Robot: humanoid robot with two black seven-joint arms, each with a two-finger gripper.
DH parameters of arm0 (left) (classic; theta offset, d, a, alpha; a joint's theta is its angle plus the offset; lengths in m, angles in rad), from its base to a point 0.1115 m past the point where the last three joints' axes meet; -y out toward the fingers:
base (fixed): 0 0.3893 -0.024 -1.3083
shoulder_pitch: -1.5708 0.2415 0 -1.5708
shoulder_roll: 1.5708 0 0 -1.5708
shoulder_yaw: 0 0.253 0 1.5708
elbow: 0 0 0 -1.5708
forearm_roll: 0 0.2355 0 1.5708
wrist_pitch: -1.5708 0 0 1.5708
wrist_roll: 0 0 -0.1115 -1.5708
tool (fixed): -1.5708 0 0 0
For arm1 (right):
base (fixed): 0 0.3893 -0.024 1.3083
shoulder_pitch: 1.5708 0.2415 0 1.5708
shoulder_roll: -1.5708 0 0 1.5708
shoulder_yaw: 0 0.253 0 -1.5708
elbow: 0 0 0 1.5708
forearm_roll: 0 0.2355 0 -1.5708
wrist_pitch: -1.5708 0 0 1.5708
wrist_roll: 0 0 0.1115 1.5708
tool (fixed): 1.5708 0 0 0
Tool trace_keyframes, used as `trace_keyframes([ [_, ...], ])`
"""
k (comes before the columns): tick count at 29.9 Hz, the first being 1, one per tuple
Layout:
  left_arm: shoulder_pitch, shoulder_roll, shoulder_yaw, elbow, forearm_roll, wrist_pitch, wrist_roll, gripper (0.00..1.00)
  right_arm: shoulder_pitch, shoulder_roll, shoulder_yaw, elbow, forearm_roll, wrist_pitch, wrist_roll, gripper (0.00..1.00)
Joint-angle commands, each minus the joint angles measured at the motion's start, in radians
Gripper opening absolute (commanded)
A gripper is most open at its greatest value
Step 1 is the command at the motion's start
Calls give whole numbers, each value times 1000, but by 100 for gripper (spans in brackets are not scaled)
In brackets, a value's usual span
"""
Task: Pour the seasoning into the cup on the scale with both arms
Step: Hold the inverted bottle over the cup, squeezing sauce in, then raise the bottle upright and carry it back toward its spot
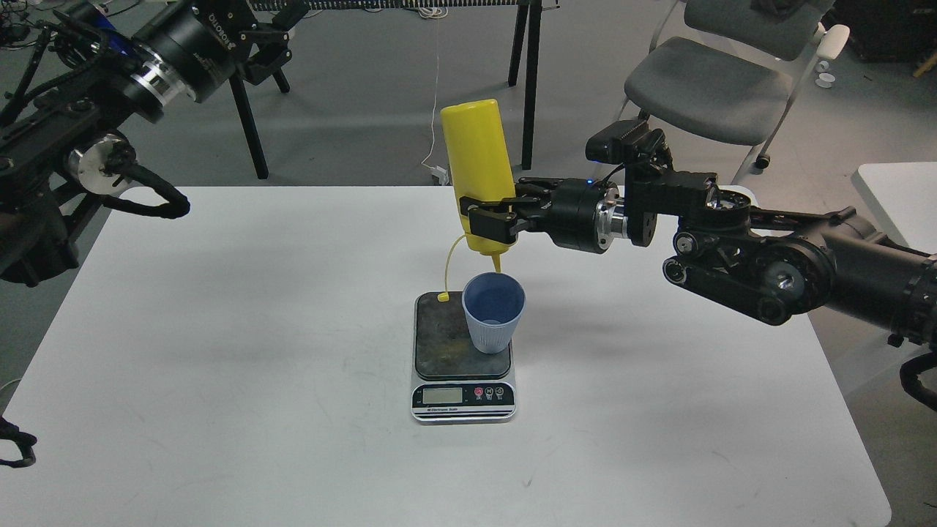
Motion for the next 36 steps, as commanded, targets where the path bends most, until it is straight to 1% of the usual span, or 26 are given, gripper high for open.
trace_keyframes([
  [1,2,0,0,0,0,0,0,99,0,7,-20,0,1,0,0,20],
  [4,0,0,0,-1,0,0,0,99,0,1,-4,5,29,8,0,20],
  [6,0,0,0,0,0,0,0,99,0,-5,34,1,125,20,0,20],
  [8,0,0,0,-1,0,0,0,99,-5,-20,97,8,322,63,0,20],
  [11,0,0,2,-1,0,0,0,99,-18,-95,186,14,628,147,-9,20],
  [13,0,0,2,-1,0,0,0,99,-52,-141,266,11,906,253,-15,20],
  [16,0,0,0,-1,-5,0,0,99,-177,-207,350,-2,1399,481,-44,20],
  [17,0,-1,0,-1,-5,0,0,99,-219,-238,372,-2,1537,481,-58,20],
  [19,0,-1,0,-1,-3,0,0,99,-294,-273,392,6,1690,481,-58,20],
  [21,0,-3,0,-1,-2,0,0,99,-388,-295,444,26,1789,481,-51,17],
  [23,0,-6,-2,-1,-3,0,0,99,-531,-298,553,67,1898,481,-44,17],
  [26,0,-13,-2,-1,-5,0,0,99,-733,-274,726,168,1922,481,-40,19],
  [29,0,-15,-2,0,-5,0,0,99,-874,-209,841,260,1920,481,-26,21],
  [32,0,-10,0,-1,-3,0,0,99,-954,-149,887,282,1917,481,-17,21],
  [36,0,-1,2,0,-3,0,0,99,-995,-126,897,284,1899,481,29,21],
])
